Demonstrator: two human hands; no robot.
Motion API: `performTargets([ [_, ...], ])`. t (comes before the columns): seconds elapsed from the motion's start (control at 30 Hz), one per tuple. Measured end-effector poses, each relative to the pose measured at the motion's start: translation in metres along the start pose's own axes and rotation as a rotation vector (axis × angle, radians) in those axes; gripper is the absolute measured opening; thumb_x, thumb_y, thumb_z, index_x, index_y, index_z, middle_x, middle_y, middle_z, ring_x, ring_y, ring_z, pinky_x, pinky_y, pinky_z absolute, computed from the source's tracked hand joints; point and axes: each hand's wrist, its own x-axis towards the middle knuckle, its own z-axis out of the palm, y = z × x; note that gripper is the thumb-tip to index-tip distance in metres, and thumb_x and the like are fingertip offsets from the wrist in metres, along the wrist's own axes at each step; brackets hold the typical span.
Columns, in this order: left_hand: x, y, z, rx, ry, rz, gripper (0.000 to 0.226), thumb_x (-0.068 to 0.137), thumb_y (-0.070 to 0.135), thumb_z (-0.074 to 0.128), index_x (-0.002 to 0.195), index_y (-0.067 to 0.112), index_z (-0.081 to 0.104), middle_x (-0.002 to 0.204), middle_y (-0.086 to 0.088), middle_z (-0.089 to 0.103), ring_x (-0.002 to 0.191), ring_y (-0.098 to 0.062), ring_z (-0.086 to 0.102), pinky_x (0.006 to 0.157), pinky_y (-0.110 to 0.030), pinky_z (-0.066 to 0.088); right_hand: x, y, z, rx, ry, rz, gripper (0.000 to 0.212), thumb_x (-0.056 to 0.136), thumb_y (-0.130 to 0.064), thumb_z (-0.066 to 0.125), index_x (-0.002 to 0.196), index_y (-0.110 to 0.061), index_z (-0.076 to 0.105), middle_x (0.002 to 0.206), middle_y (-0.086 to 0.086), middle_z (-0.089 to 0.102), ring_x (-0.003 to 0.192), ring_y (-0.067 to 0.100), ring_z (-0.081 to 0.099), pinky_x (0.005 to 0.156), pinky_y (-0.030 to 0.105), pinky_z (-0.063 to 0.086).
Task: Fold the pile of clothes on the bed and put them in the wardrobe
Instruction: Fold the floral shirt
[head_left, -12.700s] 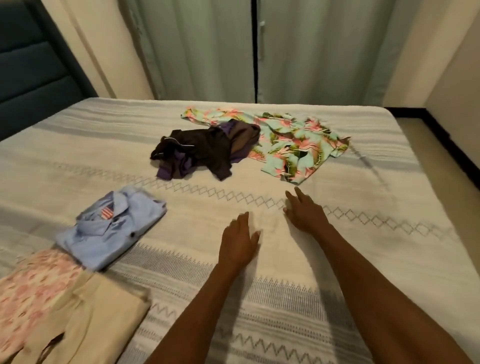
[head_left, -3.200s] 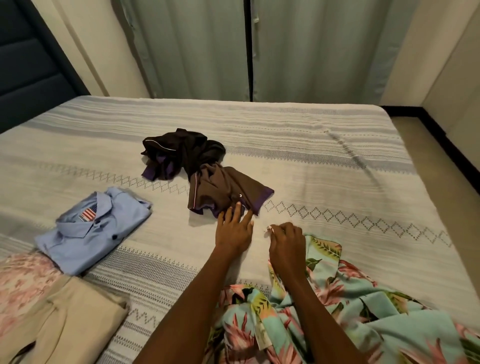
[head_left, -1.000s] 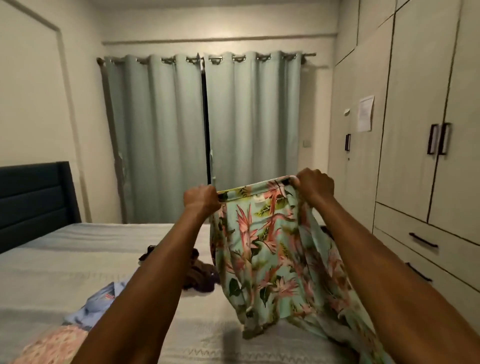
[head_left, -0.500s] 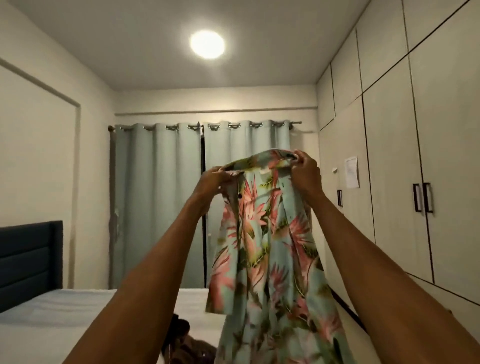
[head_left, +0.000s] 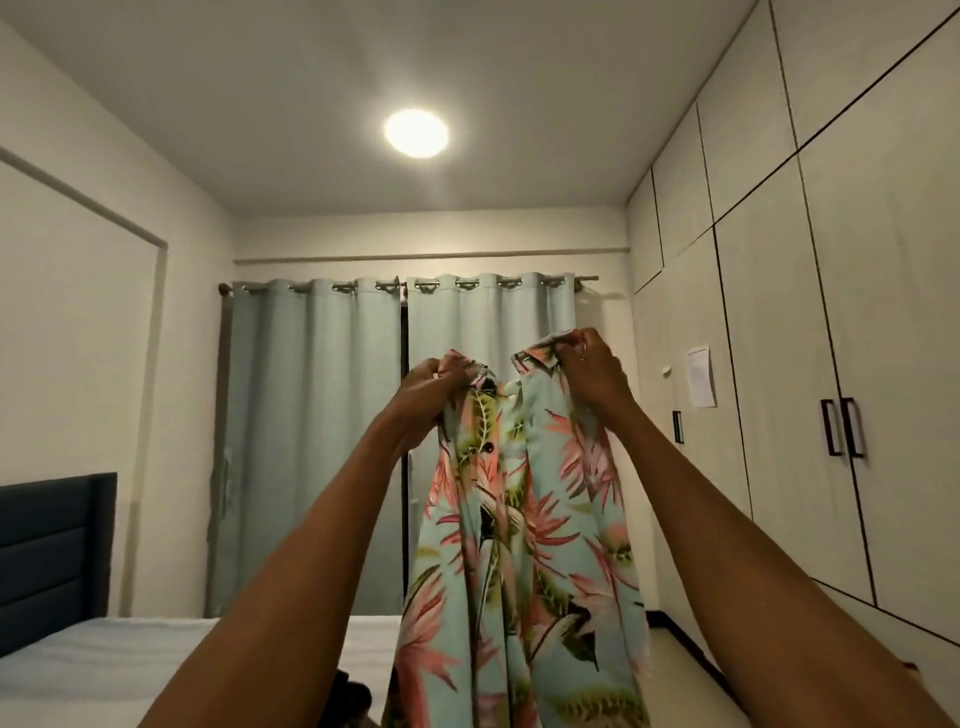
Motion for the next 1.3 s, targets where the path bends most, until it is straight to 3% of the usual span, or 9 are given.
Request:
performTargets([
  [0.17, -0.012, 0.002, -0.008, 0.035, -0.115, -0.006, 0.023, 0.089, 0.007, 0.07, 0.109, 0.006, 0.059, 0.097, -0.015, 0.068, 0.078, -0.023, 0.07, 0.072, -0.035, 0.06, -0.012, 0.007, -0.01, 0.328, -0.333, 0.076, 0.024, 0.094, -0.022, 0.066, 0.113, -0.007, 0.068, 0.101, 0.014, 0.073, 0.097, 0.034, 0.07, 0.087, 0.044, 0.054],
  [0.3, -0.014, 0.013, -0.019, 0.089, -0.193, -0.02, 0.035, 0.087, 0.01, 0.071, 0.119, 0.007, 0.056, 0.101, -0.015, 0.067, 0.081, -0.023, 0.069, 0.073, -0.034, 0.06, -0.022, 0.001, -0.038, 0.531, -0.65, 0.156, 0.022, 0.09, -0.013, 0.066, 0.109, -0.003, 0.071, 0.094, 0.014, 0.073, 0.081, 0.026, 0.07, 0.075, 0.034, 0.058],
  [0.47, -0.02, 0.03, -0.03, 0.059, -0.382, 0.018, 0.044, 0.087, 0.028, 0.066, 0.13, 0.021, 0.063, 0.121, 0.003, 0.07, 0.112, -0.017, 0.066, 0.091, -0.032, 0.056, -0.021, -0.001, -0.052, 0.857, -0.675, 0.24, 0.024, 0.081, -0.012, 0.056, 0.082, -0.006, 0.079, 0.08, 0.012, 0.073, 0.069, 0.022, 0.068, 0.072, 0.029, 0.058],
  [0.6, -0.012, -0.006, -0.021, 0.233, -0.324, -0.062, 0.049, 0.082, 0.025, 0.077, 0.127, 0.014, 0.062, 0.113, -0.004, 0.073, 0.111, -0.023, 0.066, 0.1, -0.04, 0.05, -0.023, 0.032, -0.023, 0.547, -0.757, 0.326, 0.029, 0.089, -0.013, 0.066, 0.115, 0.0, 0.069, 0.106, 0.022, 0.07, 0.087, 0.032, 0.068, 0.092, 0.044, 0.053],
  [0.73, -0.022, -0.106, -0.014, 0.483, -0.27, -0.268, 0.041, 0.08, 0.033, 0.081, 0.116, 0.021, 0.064, 0.11, -0.012, 0.071, 0.101, -0.03, 0.069, 0.094, -0.044, 0.056, -0.068, 0.098, 0.026, 0.138, -0.721, 0.288, 0.029, 0.093, -0.006, 0.059, 0.119, -0.012, 0.069, 0.11, 0.011, 0.071, 0.088, 0.017, 0.069, 0.072, 0.024, 0.057],
  [0.87, -0.084, -0.233, 0.007, 0.572, -0.379, -0.452, 0.027, 0.089, 0.036, 0.072, 0.107, 0.018, 0.066, 0.098, -0.005, 0.068, 0.077, -0.015, 0.063, 0.068, -0.025, 0.053, -0.159, 0.189, 0.078, -0.067, -0.879, 0.38, 0.013, 0.092, -0.01, 0.064, 0.103, -0.014, 0.068, 0.099, 0.006, 0.067, 0.092, 0.02, 0.061, 0.071, 0.022, 0.048],
  [0.97, -0.137, -0.32, 0.02, 0.586, -0.551, -0.685, 0.04, 0.077, 0.047, 0.078, 0.106, 0.02, 0.07, 0.104, -0.009, 0.073, 0.089, -0.023, 0.068, 0.08, -0.043, 0.058, -0.232, 0.249, 0.107, -0.202, -1.031, 0.447, 0.013, 0.09, -0.019, 0.071, 0.1, -0.016, 0.065, 0.095, 0.0, 0.062, 0.089, 0.017, 0.059, 0.056, 0.012, 0.043],
  [1.17, -0.203, -0.419, 0.038, 0.648, -0.699, -0.873, 0.013, 0.089, 0.028, 0.068, 0.102, 0.027, 0.067, 0.093, 0.003, 0.063, 0.09, -0.018, 0.058, 0.074, -0.031, 0.052, -0.344, 0.338, 0.147, -0.162, -1.258, 0.568, 0.018, 0.09, -0.006, 0.062, 0.102, -0.019, 0.066, 0.115, 0.008, 0.064, 0.105, 0.022, 0.058, 0.087, 0.033, 0.047],
  [1.3, -0.215, -0.464, 0.033, 0.449, -0.601, -1.003, 0.025, 0.085, 0.024, 0.069, 0.11, 0.02, 0.067, 0.107, -0.001, 0.062, 0.095, -0.018, 0.055, 0.073, -0.03, 0.046, -0.372, 0.376, 0.157, 0.072, -1.231, 0.792, 0.012, 0.091, -0.005, 0.064, 0.101, -0.009, 0.07, 0.098, 0.01, 0.065, 0.089, 0.019, 0.058, 0.07, 0.032, 0.05],
])
